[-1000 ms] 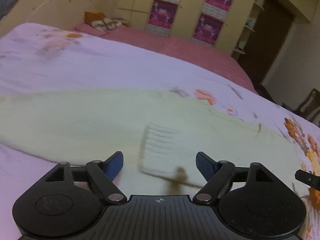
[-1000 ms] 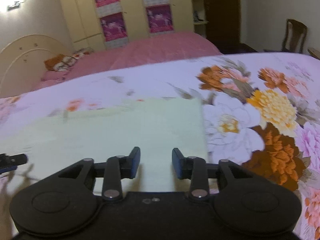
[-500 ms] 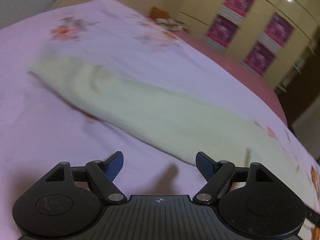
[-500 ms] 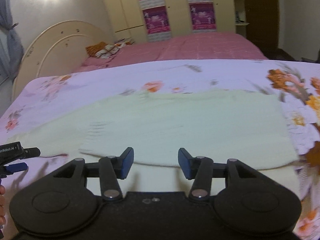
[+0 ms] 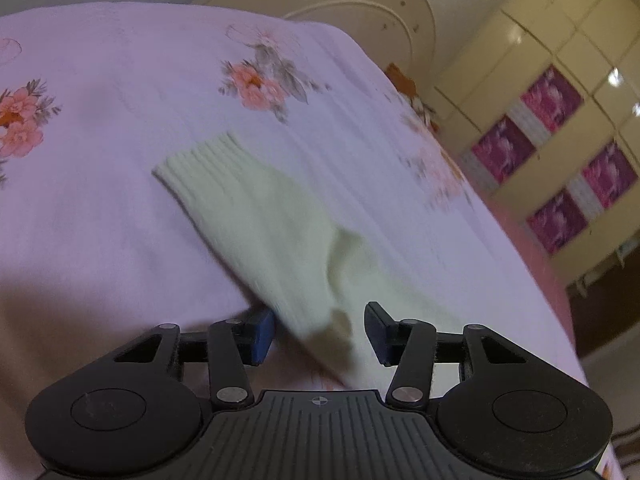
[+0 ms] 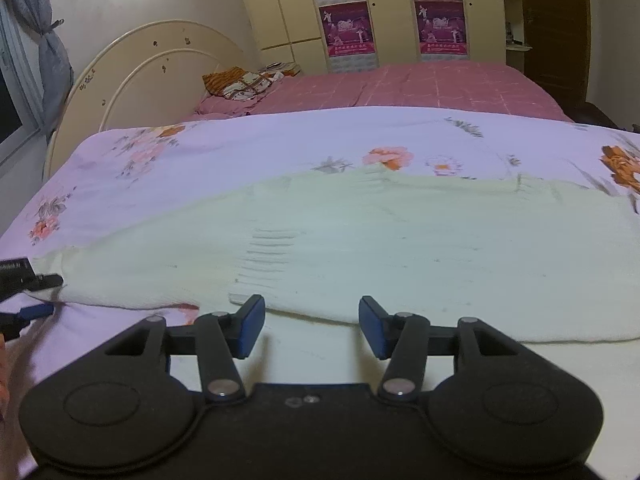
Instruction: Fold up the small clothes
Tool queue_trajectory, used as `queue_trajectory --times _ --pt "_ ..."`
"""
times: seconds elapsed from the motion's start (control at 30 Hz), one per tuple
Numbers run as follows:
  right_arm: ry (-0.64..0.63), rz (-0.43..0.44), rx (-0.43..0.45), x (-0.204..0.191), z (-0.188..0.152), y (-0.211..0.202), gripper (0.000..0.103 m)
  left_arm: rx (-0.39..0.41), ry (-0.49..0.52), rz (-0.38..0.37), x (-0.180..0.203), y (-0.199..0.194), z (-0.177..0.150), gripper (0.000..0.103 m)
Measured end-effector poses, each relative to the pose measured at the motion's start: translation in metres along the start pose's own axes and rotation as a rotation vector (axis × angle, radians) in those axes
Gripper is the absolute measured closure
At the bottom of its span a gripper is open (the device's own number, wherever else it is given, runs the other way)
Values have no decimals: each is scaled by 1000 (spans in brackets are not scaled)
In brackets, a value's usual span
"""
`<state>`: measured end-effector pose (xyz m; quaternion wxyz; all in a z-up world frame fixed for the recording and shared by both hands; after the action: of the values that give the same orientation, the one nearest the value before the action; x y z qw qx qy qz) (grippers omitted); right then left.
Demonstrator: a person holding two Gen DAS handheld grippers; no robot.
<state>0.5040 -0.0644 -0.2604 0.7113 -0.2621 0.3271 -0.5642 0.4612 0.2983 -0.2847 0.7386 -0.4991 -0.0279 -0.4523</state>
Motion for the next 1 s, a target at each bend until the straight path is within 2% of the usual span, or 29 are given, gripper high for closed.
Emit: queue_trajectory --times 0.13,0.2,0.27,0.3,0.4,0.57,0.67,0.77,0.9,1.0 --pt "-2 -10 1 -6 2 8 51 34 -35 -22 -5 10 19 53" --pt "1 -16 0 -7 3 11 51 59 -72 -15 -13 15 28 67" --pt "3 -21 2 -8 5 13 51 65 -134 -9 -25 18 33 93" --pt "2 -24 2 -8 5 14 51 63 -163 -6 -30 18 33 97" --pt "1 -29 4 -9 6 17 51 87 -185 3 -34 17 37 98" --pt "3 -37 13 -6 10 19 51 125 -112 -32 -9 9 43 100" --pt "9 -44 27 -2 14 16 51 138 -11 -86 26 -3 43 100" --pt "22 -63 27 6 14 16 51 147 130 -167 80 -13 33 100" --pt "48 -64 -48 19 5 30 52 95 305 -303 166 -21 -7 100" --pt "73 -53 -40 27 6 23 52 16 394 -404 227 -20 -52 100"
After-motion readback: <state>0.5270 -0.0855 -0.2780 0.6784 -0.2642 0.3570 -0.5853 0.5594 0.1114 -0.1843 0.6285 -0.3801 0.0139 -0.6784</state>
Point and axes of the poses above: each gripper's, at about its wrist camera, not at the fingertips, and y roughly the way its jaws point, x to its right, z to its top, the point moved 9 cm from there along y, roughly the way its jaws point, and after that the axes turned 5 degrees about -x, right-handed, at the moved point
